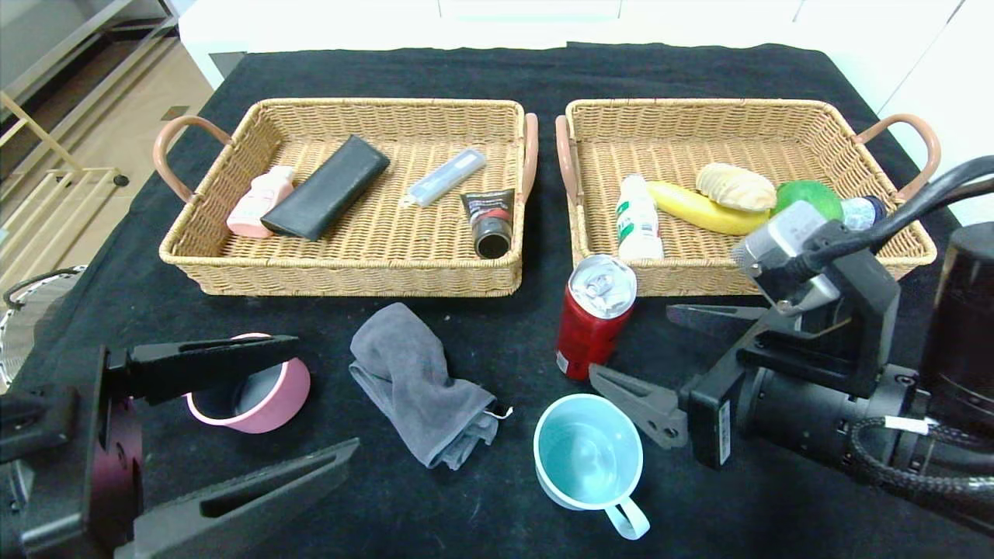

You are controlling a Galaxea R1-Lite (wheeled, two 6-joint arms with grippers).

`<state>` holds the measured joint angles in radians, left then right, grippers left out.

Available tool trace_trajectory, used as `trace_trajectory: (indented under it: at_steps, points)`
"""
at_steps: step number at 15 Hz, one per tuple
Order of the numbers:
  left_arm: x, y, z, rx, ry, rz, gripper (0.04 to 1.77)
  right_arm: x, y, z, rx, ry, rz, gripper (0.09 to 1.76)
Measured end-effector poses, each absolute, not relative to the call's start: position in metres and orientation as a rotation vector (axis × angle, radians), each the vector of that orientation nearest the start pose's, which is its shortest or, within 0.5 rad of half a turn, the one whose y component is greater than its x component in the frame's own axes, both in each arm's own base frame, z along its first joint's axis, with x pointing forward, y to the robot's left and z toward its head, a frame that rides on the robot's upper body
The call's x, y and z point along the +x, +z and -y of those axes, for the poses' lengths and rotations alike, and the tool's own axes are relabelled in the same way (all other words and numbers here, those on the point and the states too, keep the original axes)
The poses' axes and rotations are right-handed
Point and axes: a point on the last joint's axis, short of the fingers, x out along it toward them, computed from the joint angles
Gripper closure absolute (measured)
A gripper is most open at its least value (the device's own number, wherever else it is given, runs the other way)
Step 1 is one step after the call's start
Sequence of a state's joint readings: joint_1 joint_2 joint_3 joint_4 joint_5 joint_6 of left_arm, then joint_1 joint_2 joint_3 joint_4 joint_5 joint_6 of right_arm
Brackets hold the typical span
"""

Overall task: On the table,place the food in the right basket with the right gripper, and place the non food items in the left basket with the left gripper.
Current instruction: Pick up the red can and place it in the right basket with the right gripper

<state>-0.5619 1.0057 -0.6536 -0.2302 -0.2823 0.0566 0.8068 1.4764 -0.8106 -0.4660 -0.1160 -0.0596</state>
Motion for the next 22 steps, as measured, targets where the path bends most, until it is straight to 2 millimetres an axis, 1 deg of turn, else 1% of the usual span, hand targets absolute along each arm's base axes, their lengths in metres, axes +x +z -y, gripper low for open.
trace_trajectory:
  at_steps: [6, 8, 10, 18, 22]
  points:
    - [0.107, 0.252, 0.075, 0.072, -0.845, -0.100, 0.09, 0.191, 0.229, -0.196, -0.156, 0.669, -0.162, 0.14]
    - [0.107, 0.252, 0.075, 0.077, -0.846, -0.098, 0.09, 0.196, 0.227, -0.199, -0.159, 0.634, -0.161, 0.14]
    - [0.107, 0.251, 0.075, 0.078, -0.846, -0.099, 0.09, 0.201, 0.228, -0.205, -0.139, 0.626, -0.123, 0.14]
    - [0.106, 0.252, 0.074, 0.079, -0.846, -0.093, 0.09, 0.219, 0.218, -0.222, -0.130, 0.605, -0.101, 0.14]
    - [0.107, 0.252, 0.074, 0.079, -0.846, -0.095, 0.09, 0.226, 0.217, -0.223, -0.121, 0.592, -0.090, 0.14]
